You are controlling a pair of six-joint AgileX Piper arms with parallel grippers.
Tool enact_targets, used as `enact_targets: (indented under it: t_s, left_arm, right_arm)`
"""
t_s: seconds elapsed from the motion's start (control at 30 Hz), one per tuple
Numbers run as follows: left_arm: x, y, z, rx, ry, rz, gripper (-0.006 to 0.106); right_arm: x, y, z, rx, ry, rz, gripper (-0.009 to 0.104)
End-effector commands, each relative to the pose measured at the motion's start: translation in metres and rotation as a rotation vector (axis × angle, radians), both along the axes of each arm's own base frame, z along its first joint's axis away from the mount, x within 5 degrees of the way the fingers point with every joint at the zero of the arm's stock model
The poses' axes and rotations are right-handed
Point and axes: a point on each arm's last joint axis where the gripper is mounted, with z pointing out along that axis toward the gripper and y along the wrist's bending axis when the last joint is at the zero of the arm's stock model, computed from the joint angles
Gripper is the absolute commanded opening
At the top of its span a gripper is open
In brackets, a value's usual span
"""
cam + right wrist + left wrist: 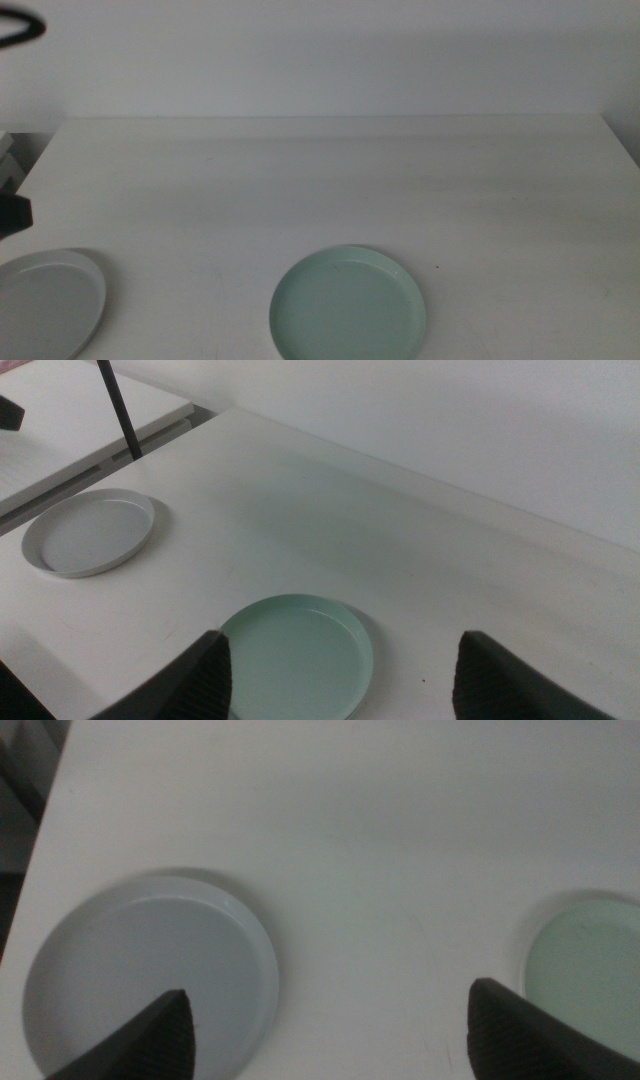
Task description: Stack the three bowls on top of each other.
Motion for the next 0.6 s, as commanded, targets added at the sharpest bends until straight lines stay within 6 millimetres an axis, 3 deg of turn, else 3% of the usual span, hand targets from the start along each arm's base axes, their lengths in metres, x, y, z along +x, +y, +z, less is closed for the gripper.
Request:
enact_targets:
  t_s: [0.0, 0.37, 0.57]
  left_arm:
    - [0.008, -0.001, 0.019, -0.013, -0.037, -0.011, 0.09]
    - [0.026, 0.001, 0.019, -0.036, -0.057, 0.02, 0.09]
    - [0.049, 0.014, 0.016, 0.067, 0.123, 0.042, 0.09]
  right_arm:
    - [0.003, 0.0, 0.012, 0.04, -0.077, -0.016, 0.059]
    - [0.003, 0.0, 0.012, 0.039, -0.077, -0.016, 0.059]
    - [0.003, 0.0, 0.012, 0.038, -0.078, -0.017, 0.059]
